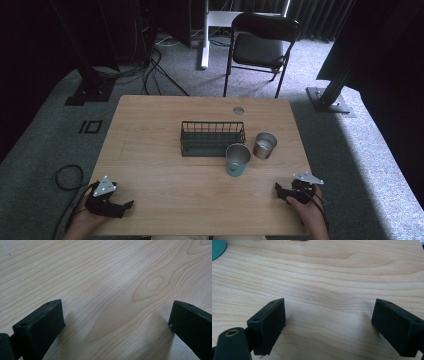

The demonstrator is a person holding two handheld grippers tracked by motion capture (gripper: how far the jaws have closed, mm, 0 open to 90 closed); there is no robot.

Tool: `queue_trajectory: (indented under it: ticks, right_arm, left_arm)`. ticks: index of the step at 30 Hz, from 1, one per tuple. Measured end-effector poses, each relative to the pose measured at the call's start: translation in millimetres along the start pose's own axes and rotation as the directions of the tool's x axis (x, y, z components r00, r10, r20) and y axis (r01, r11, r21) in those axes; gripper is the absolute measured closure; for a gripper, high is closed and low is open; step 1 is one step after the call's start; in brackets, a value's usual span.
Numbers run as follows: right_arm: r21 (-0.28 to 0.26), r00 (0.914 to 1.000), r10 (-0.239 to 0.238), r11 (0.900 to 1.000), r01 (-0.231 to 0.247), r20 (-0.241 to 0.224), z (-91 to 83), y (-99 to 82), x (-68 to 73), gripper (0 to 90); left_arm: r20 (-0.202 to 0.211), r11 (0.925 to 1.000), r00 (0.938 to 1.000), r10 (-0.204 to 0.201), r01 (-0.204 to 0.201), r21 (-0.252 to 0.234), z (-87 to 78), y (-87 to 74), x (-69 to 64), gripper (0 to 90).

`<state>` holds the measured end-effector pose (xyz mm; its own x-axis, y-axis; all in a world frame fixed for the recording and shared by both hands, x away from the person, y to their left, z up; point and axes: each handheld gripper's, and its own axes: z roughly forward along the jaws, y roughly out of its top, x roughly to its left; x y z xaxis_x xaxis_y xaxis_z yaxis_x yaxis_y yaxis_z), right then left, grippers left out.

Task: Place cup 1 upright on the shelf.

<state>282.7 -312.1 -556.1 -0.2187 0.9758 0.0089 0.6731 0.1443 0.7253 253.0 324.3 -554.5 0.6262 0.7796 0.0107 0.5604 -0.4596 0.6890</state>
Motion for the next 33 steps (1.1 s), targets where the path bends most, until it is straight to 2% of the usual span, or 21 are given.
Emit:
queue_trajectory:
  ticks: [22,30,33]
  right_arm:
    - [0.0,1.0,0.0,1.0,0.0,0.0,0.0,0.0,0.1,11.5]
    - [0.0,1.0,0.0,1.0,0.0,0.0,0.0,0.0,0.0,11.5]
    - [0.0,1.0,0.0,1.0,0.0,0.001,0.0,0.0,0.1,11.5]
  left_arm:
    - [-0.013,0.9999,0.9998,-0.017,0.017,0.001,1.7,3.0,-1.9,1.8]
    - [0.0,0.9997,0.9997,-0.023,0.023,0.009,2.8,6.1,-1.6,1.8]
    - [0.005,0.9998,1.0,-0.004,0.004,0.02,4.2,8.9,-4.9,1.8]
